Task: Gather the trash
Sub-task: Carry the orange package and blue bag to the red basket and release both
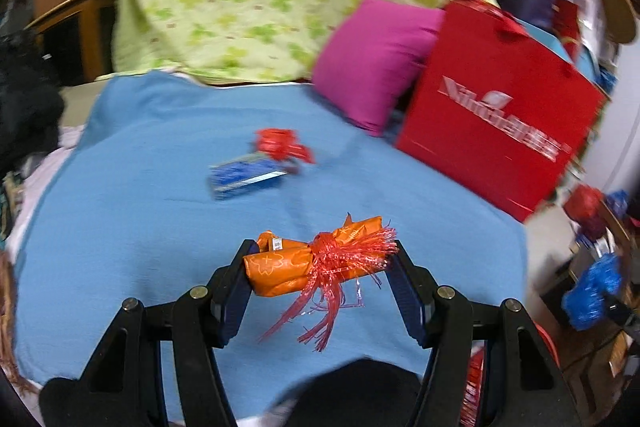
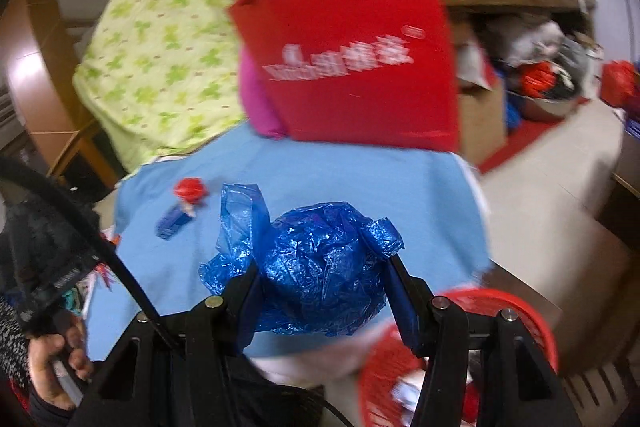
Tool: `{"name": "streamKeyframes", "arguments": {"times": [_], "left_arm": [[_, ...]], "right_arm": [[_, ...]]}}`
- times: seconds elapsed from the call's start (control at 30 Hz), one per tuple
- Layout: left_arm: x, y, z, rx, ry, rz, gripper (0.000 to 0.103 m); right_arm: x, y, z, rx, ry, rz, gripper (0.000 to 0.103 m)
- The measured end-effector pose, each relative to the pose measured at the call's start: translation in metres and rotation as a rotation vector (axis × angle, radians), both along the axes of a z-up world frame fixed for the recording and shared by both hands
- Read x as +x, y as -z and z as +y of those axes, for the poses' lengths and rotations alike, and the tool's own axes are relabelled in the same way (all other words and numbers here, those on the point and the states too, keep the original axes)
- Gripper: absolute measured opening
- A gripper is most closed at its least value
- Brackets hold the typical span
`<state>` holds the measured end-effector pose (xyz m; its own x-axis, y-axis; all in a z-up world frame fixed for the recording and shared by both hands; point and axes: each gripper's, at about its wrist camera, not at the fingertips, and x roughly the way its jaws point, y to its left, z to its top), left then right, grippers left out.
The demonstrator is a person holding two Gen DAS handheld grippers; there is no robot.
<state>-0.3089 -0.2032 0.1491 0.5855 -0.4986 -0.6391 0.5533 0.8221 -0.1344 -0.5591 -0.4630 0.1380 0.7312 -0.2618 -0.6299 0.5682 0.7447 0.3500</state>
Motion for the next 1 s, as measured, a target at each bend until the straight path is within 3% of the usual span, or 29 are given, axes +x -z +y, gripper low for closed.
{"name": "streamKeyframes", "arguments": {"times": [0.27,0.53,0.8,1.0], "left_arm": [[-0.052,0.002,-0.048,0.026,0.166,-0.01,0.066],[-0.076,0.01,-0.071,0.054,0.246,-0.004,0.066],[-0.092,0.019,-0.09,0.075,0.307,0.01,0.066],[-0.111,0.03,-0.117,0.086,0.403,0.057,0.066]], "right_arm": [[-0.058,0.047,-0.026,0.045,0.127,0.105,0.059],[-0.082,0.085,-0.037,0.112,0.173,0.183,0.06],[-0.087,0.121,-0.038,0.176,0.205,0.308,0.072],[-0.105,0.106,-0.041,0.165,0.259,0.241,0.073]]}}
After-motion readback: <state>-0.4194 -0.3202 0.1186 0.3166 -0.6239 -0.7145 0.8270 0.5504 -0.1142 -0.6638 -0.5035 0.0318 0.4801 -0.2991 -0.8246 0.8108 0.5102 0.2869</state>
